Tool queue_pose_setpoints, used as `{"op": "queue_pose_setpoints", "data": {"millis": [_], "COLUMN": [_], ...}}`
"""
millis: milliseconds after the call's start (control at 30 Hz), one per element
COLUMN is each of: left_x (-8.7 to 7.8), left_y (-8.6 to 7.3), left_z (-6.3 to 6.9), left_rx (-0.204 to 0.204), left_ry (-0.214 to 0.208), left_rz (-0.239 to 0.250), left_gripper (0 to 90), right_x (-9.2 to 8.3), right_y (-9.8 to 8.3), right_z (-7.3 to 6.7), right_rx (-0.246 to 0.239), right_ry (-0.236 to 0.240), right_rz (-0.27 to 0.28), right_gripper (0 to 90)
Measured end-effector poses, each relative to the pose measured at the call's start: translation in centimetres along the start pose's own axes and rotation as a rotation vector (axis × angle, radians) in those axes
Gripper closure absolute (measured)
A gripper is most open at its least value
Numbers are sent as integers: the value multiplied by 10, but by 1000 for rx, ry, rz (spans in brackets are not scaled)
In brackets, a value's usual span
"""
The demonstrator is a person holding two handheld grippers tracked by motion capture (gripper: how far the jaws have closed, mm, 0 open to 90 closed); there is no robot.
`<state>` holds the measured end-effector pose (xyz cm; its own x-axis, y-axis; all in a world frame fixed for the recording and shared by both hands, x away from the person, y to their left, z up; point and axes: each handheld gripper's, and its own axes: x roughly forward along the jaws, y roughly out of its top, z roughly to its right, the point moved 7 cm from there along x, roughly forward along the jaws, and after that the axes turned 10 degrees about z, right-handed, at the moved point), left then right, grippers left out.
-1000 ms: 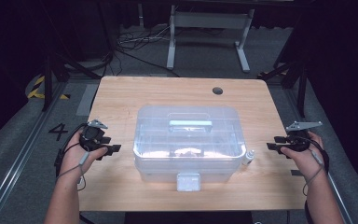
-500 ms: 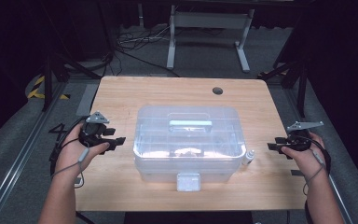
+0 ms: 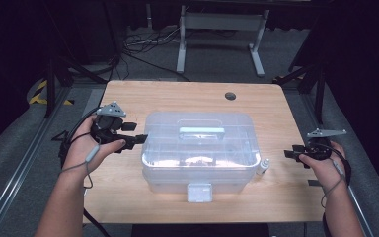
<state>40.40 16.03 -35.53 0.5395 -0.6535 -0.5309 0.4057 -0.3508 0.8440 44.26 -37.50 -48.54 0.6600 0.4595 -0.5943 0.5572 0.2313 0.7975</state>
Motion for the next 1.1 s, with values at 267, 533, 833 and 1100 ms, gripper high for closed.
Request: {"op": "queue_pose_setpoints", "data": {"millis": [267, 533, 833, 1100], "left_x": [6, 22, 38, 51], "left_y": [22, 35, 41, 43], "left_z": [24, 41, 53, 61], "left_rx": [76, 105, 120, 125], "left_ry": [-97, -143, -170, -177], "left_rz": [60, 67, 70, 67], "left_gripper": [417, 409, 406, 422], "right_x": [-2, -3, -5, -4], "right_y": [-3, -6, -7, -6], "right_z": [-1, -2, -3, -5], "right_rx": [5, 11, 15, 15], "right_ry": [3, 4, 1, 5], "right_rz": [2, -2, 0, 1], "right_gripper": [496, 495, 493, 493]}}
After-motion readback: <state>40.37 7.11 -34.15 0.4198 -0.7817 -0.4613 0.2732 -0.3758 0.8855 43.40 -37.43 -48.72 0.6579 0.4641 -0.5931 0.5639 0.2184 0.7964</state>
